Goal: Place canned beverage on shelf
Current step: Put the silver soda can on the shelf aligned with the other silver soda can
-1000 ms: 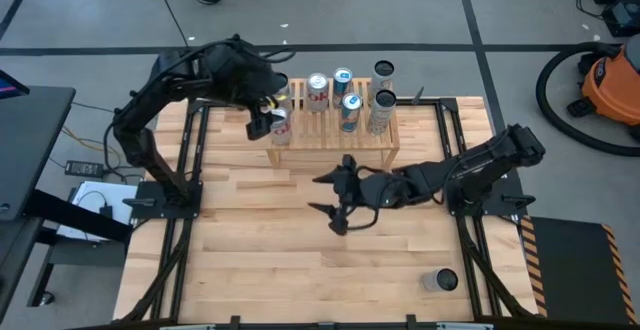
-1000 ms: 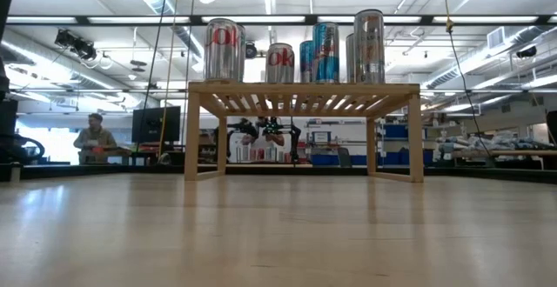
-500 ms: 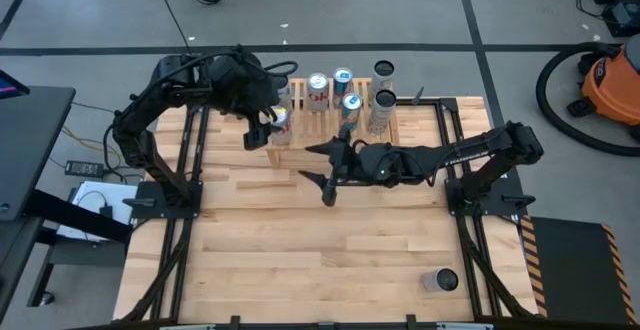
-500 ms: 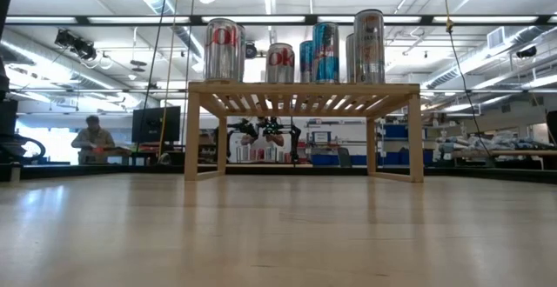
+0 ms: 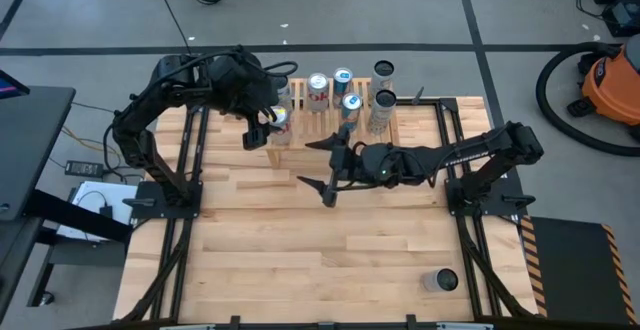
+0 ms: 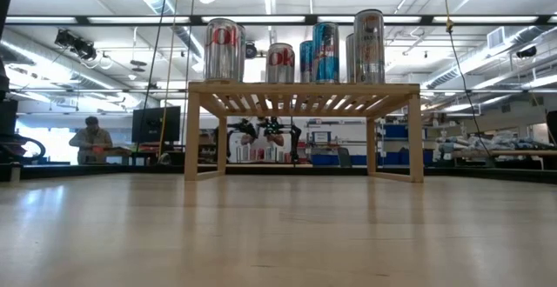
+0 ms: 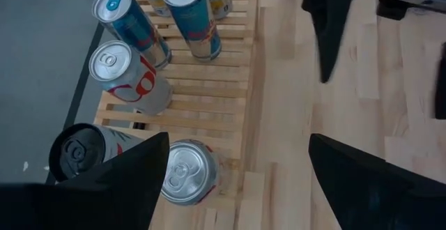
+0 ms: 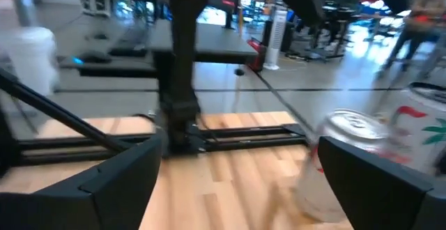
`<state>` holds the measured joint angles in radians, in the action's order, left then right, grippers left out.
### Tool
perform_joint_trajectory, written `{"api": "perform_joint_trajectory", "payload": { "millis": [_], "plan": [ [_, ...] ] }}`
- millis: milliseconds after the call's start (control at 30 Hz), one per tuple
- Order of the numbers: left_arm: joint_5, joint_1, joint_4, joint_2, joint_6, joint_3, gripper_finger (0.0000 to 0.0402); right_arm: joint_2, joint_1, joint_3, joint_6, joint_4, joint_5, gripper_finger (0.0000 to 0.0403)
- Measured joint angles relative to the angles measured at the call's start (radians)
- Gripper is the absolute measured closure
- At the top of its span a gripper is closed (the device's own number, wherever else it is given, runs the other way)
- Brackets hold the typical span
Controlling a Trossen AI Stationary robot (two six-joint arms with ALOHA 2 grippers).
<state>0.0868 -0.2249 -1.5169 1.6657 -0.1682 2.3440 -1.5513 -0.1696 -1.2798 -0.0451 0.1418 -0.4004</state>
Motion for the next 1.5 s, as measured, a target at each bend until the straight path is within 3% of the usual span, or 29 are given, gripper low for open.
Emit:
{"api": "perform_joint_trajectory", "payload": {
  "millis": [167, 267, 433, 600, 667, 967, 1167, 1500],
  "plan": [
    [0.000, 0.000, 0.000, 0.000, 0.000, 0.000, 0.0056, -0.001, -0.018, 0.000, 0.142, 0.085, 0.081, 0.0014],
    [0.001, 0.000, 0.000, 0.000, -0.001, 0.000, 0.0056, -0.010, -0.027, 0.000, 0.138, 0.110, 0.121, 0.0018],
    [0.017, -0.001, 0.000, -0.004, -0.001, -0.001, 0.0056, -0.101, -0.047, -0.013, 0.116, 0.180, 0.079, 0.0018],
    [0.018, -0.002, -0.002, -0.021, -0.001, -0.001, 0.0056, -0.206, -0.051, -0.067, 0.090, 0.248, -0.064, 0.0018],
    [0.018, -0.002, -0.002, -0.026, -0.001, -0.001, 0.0056, -0.237, -0.048, -0.085, 0.063, 0.276, -0.071, 0.0017],
    [0.018, -0.002, -0.019, -0.092, 0.001, 0.000, 0.0056, -0.329, 0.002, -0.114, 0.043, 0.415, 0.119, 0.0017],
    [0.018, -0.002, -0.021, -0.140, 0.007, 0.000, 0.0056, -0.329, 0.023, -0.113, 0.042, 0.434, 0.132, 0.0017],
    [0.018, -0.002, -0.019, -0.174, 0.006, 0.000, 0.0056, -0.330, 0.031, -0.113, 0.042, 0.362, -0.095, 0.0018]
  ]
}}
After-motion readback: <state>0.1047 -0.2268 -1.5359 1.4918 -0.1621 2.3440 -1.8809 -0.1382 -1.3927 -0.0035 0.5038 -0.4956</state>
